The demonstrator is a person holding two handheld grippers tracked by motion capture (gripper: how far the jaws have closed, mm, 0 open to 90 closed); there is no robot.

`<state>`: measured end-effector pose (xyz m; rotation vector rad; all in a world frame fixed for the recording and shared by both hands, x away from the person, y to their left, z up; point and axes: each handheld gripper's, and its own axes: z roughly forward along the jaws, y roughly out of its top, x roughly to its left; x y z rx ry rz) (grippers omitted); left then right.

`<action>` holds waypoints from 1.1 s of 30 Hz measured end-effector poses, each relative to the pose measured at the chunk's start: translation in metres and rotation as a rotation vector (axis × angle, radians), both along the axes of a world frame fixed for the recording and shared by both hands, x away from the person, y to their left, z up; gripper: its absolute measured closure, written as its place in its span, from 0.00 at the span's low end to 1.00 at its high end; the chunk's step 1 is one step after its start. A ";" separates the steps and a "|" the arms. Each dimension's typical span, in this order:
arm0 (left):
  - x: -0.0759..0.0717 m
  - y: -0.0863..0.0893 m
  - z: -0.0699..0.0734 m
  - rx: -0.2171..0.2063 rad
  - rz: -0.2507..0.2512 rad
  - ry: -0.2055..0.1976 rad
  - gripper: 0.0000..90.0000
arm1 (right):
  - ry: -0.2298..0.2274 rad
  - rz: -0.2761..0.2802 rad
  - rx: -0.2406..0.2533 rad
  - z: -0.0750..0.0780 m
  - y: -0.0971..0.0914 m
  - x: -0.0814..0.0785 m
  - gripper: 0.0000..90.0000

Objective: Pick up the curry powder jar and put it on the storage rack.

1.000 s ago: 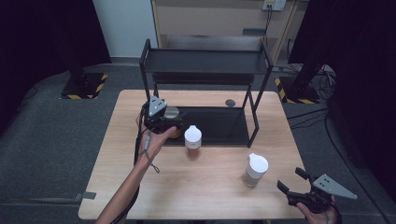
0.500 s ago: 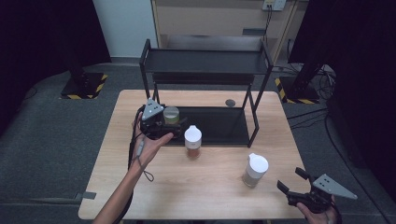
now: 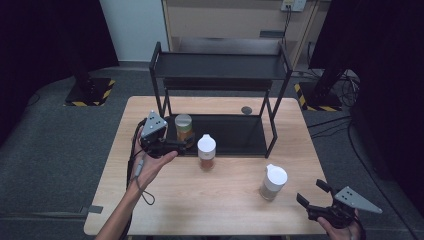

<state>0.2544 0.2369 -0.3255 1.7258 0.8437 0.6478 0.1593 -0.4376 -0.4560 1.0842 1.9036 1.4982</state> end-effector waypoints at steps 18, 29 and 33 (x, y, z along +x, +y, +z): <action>-0.033 0.020 -0.013 -0.007 -0.013 -0.049 0.01 | 0.002 -0.001 -0.004 0.000 0.001 0.000 0.08; -0.052 0.029 -0.029 -0.031 -0.007 -0.058 0.01 | 0.002 0.000 -0.005 0.000 0.001 0.001 0.08; -0.059 0.033 -0.035 -0.027 -0.002 -0.068 0.01 | 0.002 0.000 -0.006 0.000 0.001 0.001 0.08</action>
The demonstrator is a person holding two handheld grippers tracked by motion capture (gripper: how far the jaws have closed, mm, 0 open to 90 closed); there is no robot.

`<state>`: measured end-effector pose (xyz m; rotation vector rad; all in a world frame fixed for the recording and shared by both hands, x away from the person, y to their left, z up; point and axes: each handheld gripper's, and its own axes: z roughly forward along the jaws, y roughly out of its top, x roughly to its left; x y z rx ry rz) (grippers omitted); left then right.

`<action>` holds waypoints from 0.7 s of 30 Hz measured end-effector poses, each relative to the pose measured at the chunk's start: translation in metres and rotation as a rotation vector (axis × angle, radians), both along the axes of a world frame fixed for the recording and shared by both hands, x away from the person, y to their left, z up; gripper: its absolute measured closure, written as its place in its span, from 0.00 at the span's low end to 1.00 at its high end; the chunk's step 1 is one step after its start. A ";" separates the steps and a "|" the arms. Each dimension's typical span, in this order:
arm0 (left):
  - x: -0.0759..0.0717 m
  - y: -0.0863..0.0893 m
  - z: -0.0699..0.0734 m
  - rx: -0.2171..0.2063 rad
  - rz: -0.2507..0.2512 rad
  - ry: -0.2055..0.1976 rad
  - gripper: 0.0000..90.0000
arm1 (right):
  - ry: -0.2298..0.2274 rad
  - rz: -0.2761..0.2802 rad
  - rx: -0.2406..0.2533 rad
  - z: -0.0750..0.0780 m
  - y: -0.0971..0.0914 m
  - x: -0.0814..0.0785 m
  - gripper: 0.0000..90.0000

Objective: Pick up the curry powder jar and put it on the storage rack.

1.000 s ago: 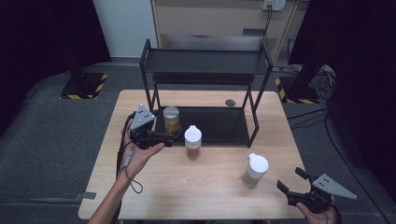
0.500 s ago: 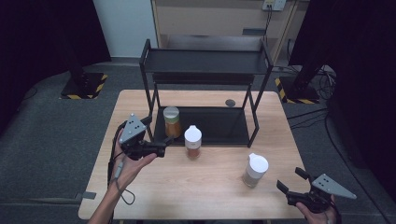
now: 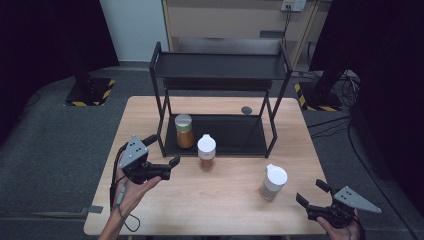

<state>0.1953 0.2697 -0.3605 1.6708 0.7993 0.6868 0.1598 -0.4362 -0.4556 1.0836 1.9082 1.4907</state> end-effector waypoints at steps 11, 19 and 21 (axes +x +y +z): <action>-0.016 0.010 -0.022 -0.014 0.028 -0.014 0.01 | 0.001 -0.001 -0.002 0.000 0.000 0.000 0.08; -0.025 0.017 -0.037 -0.027 0.032 -0.019 0.01 | 0.002 -0.001 -0.003 0.000 0.001 0.000 0.08; -0.027 0.018 -0.041 -0.019 0.040 -0.017 0.01 | 0.002 -0.001 -0.004 0.000 0.001 0.000 0.08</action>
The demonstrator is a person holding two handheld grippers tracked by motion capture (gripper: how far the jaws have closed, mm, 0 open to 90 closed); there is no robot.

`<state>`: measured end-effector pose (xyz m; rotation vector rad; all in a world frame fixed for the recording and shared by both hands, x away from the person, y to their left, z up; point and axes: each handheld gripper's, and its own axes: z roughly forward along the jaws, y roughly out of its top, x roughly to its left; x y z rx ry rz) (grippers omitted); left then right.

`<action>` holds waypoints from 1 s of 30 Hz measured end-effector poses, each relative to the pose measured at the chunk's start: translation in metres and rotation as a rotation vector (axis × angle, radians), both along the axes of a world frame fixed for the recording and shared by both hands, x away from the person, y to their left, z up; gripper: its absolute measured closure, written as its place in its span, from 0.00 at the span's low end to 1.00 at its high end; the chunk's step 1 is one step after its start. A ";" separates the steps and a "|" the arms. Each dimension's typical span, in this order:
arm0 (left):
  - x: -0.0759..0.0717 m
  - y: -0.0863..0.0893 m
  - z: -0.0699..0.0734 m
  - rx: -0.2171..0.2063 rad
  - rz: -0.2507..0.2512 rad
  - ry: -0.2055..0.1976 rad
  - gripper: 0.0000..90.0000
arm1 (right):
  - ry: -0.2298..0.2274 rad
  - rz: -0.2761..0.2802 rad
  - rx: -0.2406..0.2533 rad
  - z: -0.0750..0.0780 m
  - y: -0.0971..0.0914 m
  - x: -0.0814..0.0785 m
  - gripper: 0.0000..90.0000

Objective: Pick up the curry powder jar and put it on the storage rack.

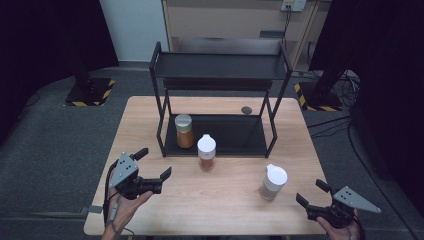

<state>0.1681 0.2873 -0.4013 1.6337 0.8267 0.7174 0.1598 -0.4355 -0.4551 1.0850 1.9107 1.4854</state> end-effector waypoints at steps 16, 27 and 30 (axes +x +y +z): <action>-0.008 0.017 -0.035 -0.022 -0.022 0.032 0.01 | 0.000 0.001 0.000 0.000 0.000 0.000 0.08; -0.018 0.025 -0.054 -0.020 0.002 0.034 0.01 | 0.000 0.002 -0.002 0.000 0.000 0.000 0.08; -0.019 0.028 -0.058 -0.021 0.000 0.048 0.01 | -0.001 0.003 -0.004 0.000 0.000 0.000 0.08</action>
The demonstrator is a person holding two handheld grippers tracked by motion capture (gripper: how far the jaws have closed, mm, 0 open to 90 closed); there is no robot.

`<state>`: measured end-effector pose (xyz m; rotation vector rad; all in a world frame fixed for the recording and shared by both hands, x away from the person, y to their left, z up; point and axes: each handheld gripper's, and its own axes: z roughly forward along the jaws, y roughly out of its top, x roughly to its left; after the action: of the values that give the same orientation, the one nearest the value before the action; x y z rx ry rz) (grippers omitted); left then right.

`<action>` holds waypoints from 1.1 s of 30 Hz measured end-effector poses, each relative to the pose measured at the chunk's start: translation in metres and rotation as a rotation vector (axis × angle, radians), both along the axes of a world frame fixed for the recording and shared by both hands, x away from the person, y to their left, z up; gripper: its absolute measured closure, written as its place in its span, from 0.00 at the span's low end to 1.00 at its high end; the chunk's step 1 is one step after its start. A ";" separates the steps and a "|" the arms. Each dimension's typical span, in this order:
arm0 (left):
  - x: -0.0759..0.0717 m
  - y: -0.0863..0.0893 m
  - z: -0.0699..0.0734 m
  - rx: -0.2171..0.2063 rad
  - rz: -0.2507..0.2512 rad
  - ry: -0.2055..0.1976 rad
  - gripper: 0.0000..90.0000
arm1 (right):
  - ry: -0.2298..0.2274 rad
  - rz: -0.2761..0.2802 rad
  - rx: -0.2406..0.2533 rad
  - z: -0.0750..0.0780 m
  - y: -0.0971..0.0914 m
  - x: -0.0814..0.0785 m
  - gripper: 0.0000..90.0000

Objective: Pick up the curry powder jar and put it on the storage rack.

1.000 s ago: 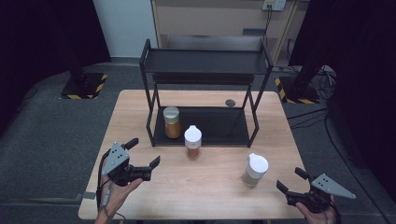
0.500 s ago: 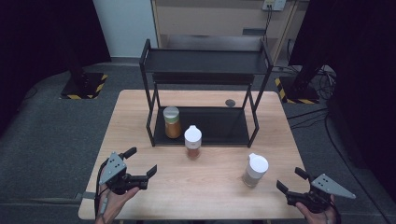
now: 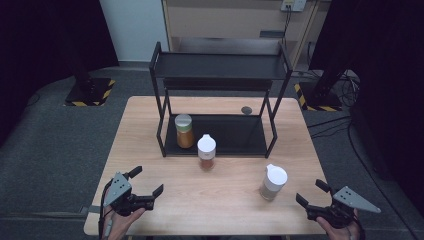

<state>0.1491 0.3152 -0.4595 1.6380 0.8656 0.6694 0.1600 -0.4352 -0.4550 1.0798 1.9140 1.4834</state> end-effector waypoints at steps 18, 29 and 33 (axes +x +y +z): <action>-0.007 0.010 -0.018 -0.004 0.038 0.014 0.01 | -0.002 0.010 -0.004 0.000 0.000 0.000 0.07; -0.007 0.014 -0.023 0.005 0.048 0.006 0.01 | -0.006 0.008 -0.023 0.003 0.004 -0.003 0.04; -0.008 0.014 -0.023 0.017 0.058 0.006 0.01 | -0.011 0.001 -0.037 0.005 0.007 -0.004 0.03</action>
<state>0.1416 0.3287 -0.4823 1.6356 0.9164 0.7141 0.1556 -0.4285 -0.4503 1.0518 1.9272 1.4461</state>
